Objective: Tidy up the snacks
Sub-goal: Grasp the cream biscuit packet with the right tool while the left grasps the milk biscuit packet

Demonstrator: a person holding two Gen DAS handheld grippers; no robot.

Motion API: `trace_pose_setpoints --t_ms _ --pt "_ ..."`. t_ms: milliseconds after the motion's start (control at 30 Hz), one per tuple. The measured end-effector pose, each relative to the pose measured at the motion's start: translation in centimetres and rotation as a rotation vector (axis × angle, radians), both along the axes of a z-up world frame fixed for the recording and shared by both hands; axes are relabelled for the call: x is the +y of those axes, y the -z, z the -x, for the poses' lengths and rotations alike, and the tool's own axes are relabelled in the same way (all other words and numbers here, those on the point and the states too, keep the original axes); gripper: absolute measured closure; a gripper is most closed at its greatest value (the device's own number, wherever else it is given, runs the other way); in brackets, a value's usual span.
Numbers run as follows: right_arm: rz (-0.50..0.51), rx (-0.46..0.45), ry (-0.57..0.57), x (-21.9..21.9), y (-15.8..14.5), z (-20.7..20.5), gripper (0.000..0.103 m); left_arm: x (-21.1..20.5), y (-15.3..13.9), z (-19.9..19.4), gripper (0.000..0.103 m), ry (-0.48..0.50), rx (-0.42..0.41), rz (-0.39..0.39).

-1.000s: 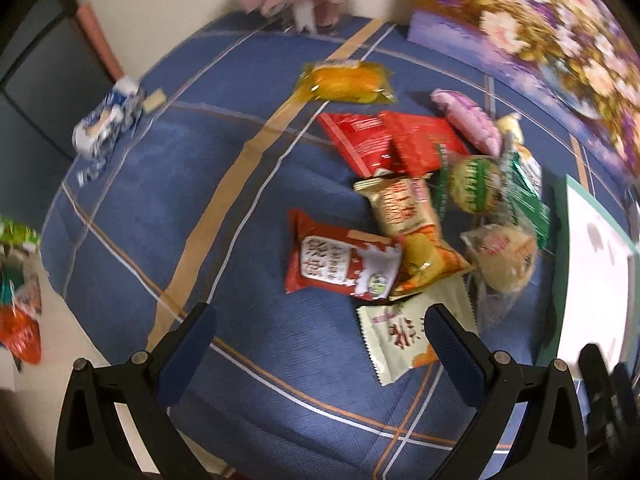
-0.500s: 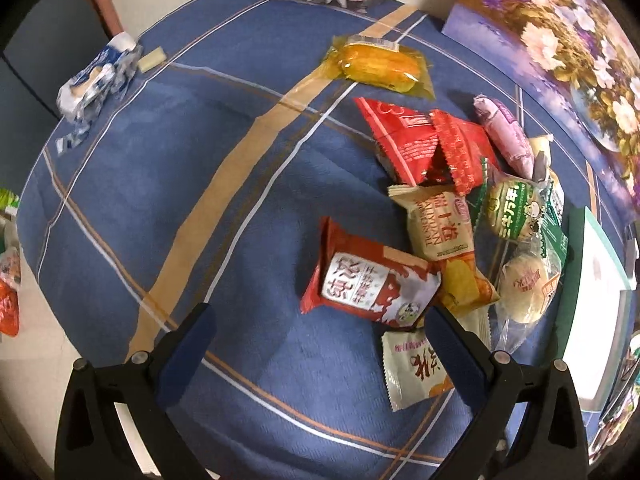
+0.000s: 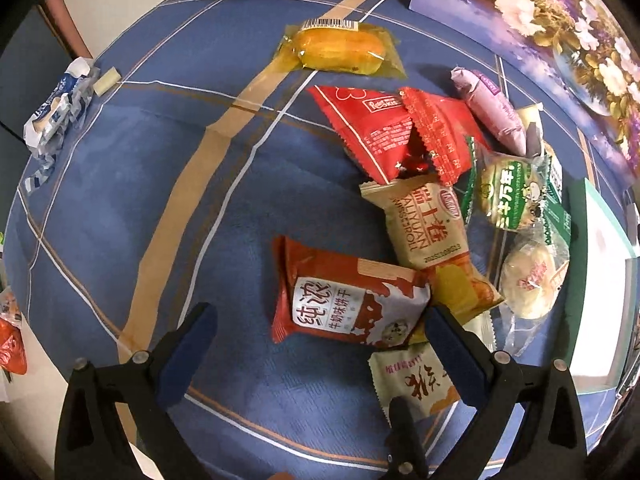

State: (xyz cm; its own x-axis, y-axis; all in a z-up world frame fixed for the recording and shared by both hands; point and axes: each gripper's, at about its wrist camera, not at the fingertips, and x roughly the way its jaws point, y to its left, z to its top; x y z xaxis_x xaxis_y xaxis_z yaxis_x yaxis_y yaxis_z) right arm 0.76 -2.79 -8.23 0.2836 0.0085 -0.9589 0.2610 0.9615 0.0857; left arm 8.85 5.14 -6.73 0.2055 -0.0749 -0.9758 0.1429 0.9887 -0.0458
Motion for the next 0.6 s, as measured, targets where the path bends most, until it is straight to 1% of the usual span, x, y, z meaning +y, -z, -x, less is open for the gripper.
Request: trace_pose_setpoints --t_ms 67,100,133,200,267,300,333,367,433,500,600 --pt "0.004 0.005 -0.007 0.3 0.5 -0.4 0.0 0.1 0.4 -0.6 0.007 0.006 0.005 0.005" --pt "0.005 0.008 -0.009 0.5 0.9 -1.0 0.0 0.2 0.6 -0.7 0.013 0.008 0.008 0.011" --pt "0.008 0.007 -0.01 1.0 1.4 -1.7 0.0 0.2 0.7 -1.0 0.016 0.009 0.01 0.019" --pt "0.005 0.003 -0.01 1.4 1.9 -2.1 0.0 0.4 1.0 -1.0 0.019 0.009 0.006 0.029" --pt "0.007 -0.003 -0.01 1.7 2.2 -2.5 0.0 0.4 0.9 -0.8 0.025 0.013 -0.002 0.037" --pt "0.006 0.001 -0.01 1.2 2.3 -2.8 0.0 0.4 0.9 -0.8 0.03 0.015 -0.003 0.044" --pt "0.006 0.002 -0.009 1.3 2.4 -2.8 0.0 0.2 0.6 -0.6 0.033 0.016 -0.005 0.047" --pt "0.006 0.002 -0.009 1.4 2.4 -2.9 0.0 0.2 0.6 -0.6 0.033 0.02 -0.01 0.045" --pt "0.003 -0.002 -0.012 1.1 2.1 -2.7 0.004 0.0 0.9 -0.6 0.039 0.027 -0.017 0.043" --pt "0.0 -0.009 -0.013 1.2 2.0 -2.6 0.012 -0.3 0.2 0.1 0.042 0.03 -0.023 0.044" --pt "-0.003 -0.017 -0.016 1.5 1.9 -2.9 0.021 -0.3 0.2 0.0 0.042 0.03 -0.024 0.045"
